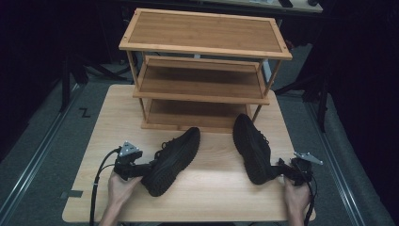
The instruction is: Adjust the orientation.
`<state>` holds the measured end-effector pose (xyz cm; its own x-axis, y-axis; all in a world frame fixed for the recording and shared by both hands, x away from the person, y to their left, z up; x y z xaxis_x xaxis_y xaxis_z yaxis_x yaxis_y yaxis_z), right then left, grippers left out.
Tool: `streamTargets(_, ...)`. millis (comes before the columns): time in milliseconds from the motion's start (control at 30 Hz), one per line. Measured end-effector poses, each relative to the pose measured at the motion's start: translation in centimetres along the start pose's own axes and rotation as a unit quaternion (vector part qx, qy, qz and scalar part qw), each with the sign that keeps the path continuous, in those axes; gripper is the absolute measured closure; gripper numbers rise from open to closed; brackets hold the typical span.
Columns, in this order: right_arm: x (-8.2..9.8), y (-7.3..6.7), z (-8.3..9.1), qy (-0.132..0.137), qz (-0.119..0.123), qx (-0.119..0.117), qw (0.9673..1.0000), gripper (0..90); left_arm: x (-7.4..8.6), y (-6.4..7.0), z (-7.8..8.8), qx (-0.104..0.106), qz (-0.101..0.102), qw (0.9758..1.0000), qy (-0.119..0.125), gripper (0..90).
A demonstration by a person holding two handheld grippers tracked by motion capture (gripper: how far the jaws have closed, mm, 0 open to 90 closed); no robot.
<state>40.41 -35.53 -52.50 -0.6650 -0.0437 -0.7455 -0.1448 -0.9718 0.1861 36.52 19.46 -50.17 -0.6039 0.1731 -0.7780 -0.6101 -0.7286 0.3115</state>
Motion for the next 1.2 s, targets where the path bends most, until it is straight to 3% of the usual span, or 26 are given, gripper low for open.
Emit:
streamTargets(633, 0.0, 0.0, 0.0, 0.0, 0.0, 0.0, 1.0, 45.5, -0.7, 1.4, -0.6, 0.022, -0.013, 0.9997, -0.003, 25.9)
streamTargets(867, 0.0, 0.0, 0.0, 0.0, 0.001, 0.0, 1.0, 45.5, -1.6, 2.5, -1.1, 0.03, -0.03, 0.999, -0.01, 25.6)
streamTargets(1200, 0.0, 0.0, 0.0, 0.0, 0.001, 0.0, 1.0, 45.5, -2.2, 3.4, -1.8, 0.04, -0.037, 0.9984, -0.016, 25.5)
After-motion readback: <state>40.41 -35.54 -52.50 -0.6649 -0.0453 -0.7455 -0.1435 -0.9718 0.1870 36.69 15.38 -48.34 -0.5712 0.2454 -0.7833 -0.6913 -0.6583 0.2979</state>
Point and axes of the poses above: each handheld gripper's, and its own axes: z roughly backward along the jaws, x roughly out of its underside, y roughly to its right, the point moved 3 cm from there along -z, roughly forward along the jaws, and after that the axes turned 14 degrees about x, right-handed, at the moved point
